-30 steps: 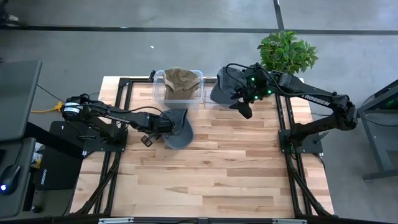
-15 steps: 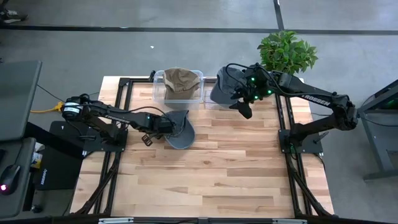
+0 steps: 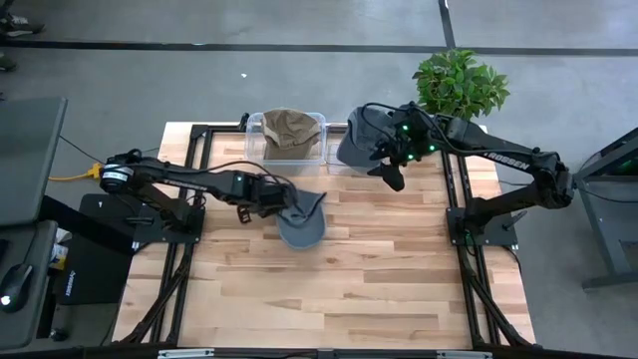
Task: Pick & Place hat
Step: Put the gray cap into the transparent bin
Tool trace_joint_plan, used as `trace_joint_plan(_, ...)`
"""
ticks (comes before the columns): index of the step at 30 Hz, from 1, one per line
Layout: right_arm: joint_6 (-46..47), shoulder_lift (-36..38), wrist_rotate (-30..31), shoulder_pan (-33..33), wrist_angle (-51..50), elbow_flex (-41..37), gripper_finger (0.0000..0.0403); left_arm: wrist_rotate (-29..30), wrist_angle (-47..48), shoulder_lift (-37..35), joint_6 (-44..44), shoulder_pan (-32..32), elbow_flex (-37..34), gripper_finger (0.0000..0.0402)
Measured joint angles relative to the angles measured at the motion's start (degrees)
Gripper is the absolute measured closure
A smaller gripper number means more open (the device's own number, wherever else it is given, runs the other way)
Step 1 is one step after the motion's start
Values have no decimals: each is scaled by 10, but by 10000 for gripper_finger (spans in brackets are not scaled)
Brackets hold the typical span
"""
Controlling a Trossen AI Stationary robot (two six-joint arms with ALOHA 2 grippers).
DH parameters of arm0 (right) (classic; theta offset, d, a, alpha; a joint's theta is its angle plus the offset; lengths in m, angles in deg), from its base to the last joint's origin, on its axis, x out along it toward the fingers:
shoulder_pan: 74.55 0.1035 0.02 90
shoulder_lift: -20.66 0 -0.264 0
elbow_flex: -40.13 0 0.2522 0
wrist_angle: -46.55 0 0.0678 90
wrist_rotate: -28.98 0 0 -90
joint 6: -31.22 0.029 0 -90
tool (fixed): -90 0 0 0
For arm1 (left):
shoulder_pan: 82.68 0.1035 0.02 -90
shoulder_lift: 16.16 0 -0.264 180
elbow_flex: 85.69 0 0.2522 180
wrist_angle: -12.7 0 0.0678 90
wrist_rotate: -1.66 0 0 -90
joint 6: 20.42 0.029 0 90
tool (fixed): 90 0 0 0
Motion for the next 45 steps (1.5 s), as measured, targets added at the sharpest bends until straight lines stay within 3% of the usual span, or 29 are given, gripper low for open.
trace_joint_plan(8, -14, 0, 3, 26, 1, 0, 166, 3, 76, 0, 82, 0, 92, 401)
trace_joint_plan(18, -17, 0, -9, 35, 12, 0, 166, -10, 92, 0, 221, -26, 179, 401)
trace_joint_plan(30, -40, 0, -94, 36, 58, 0, 166, 122, 80, 0, 381, -76, 191, 401)
trace_joint_plan(38, -72, -4, -131, 26, 106, 0, 166, 207, -18, 0, 562, -74, 191, 401)
trace_joint_plan(45, -66, -29, -161, -10, 139, 0, 166, 217, -61, 0, 676, -74, 191, 401)
